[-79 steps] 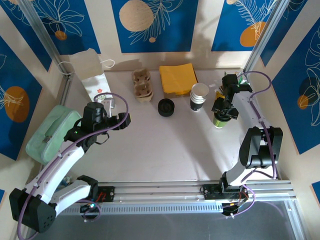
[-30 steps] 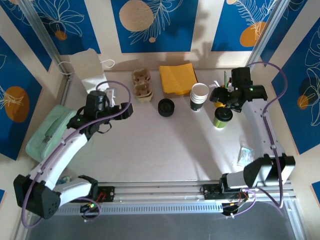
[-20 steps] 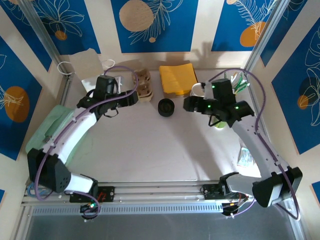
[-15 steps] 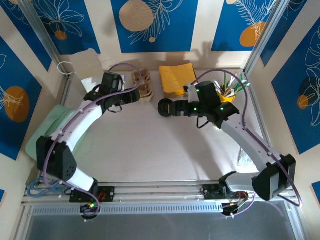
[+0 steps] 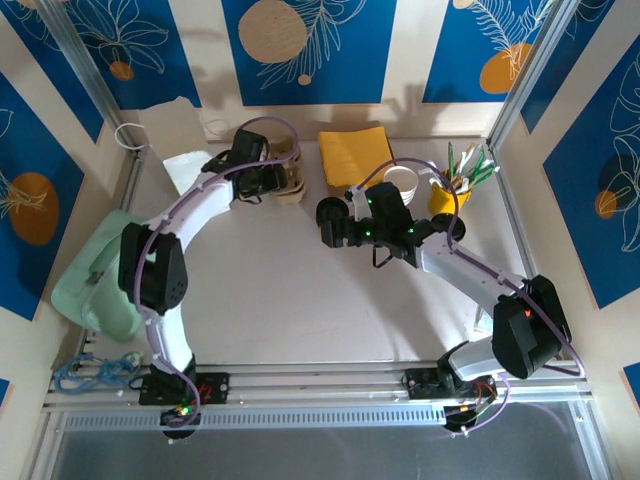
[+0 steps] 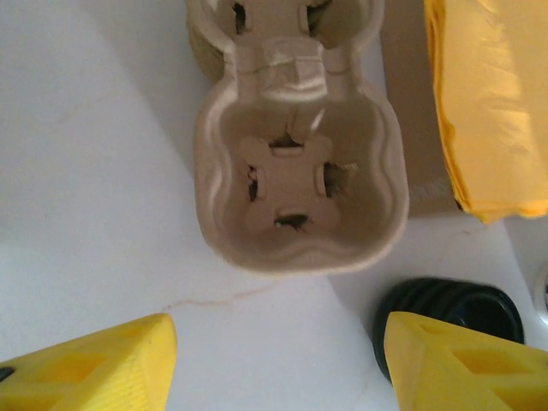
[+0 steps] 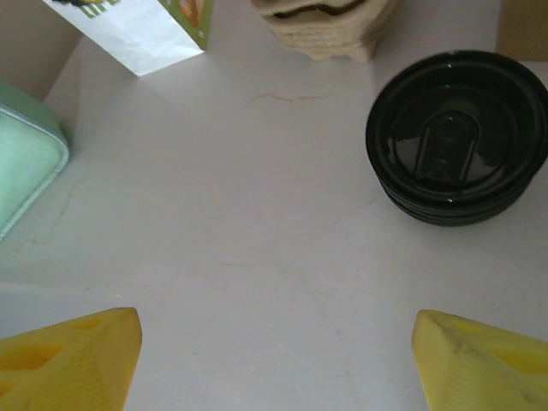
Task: Pack the takeout coffee
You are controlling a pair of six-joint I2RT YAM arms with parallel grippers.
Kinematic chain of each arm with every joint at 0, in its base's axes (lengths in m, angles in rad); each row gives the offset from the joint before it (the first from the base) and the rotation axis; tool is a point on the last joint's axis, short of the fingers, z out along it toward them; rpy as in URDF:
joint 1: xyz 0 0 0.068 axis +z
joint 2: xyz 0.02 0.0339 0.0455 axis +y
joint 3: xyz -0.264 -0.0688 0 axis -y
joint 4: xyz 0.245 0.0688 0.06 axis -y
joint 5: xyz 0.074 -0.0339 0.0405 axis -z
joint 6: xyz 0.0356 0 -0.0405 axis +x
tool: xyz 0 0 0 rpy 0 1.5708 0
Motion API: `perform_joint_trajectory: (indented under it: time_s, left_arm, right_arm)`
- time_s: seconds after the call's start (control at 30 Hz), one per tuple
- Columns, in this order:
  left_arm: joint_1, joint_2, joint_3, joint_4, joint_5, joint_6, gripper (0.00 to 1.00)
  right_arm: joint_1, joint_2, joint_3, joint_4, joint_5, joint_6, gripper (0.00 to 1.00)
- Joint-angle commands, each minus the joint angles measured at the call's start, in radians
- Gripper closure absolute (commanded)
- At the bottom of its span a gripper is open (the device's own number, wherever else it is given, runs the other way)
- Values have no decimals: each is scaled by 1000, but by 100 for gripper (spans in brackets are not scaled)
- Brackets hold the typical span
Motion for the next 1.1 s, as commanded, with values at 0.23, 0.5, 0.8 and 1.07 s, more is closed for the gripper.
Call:
perform_joint_trajectory:
  time_s: [0.23,0.5,0.8,1.07]
  left_arm:
    - [32,148,96,-2,-63,-12,45]
    - [40,189,91,43,-28,-14,49]
    - [46,202,94,79,-3,-16,54]
    - [49,216,96,95,13,-32,55]
  right_arm:
    - [13,34,-62,136,16,-2,17]
    - [39,82,-37,119,51,-21,18]
    - [63,102,-20,103,80,-37,18]
    - [68,113,-8,89,89,-39,19]
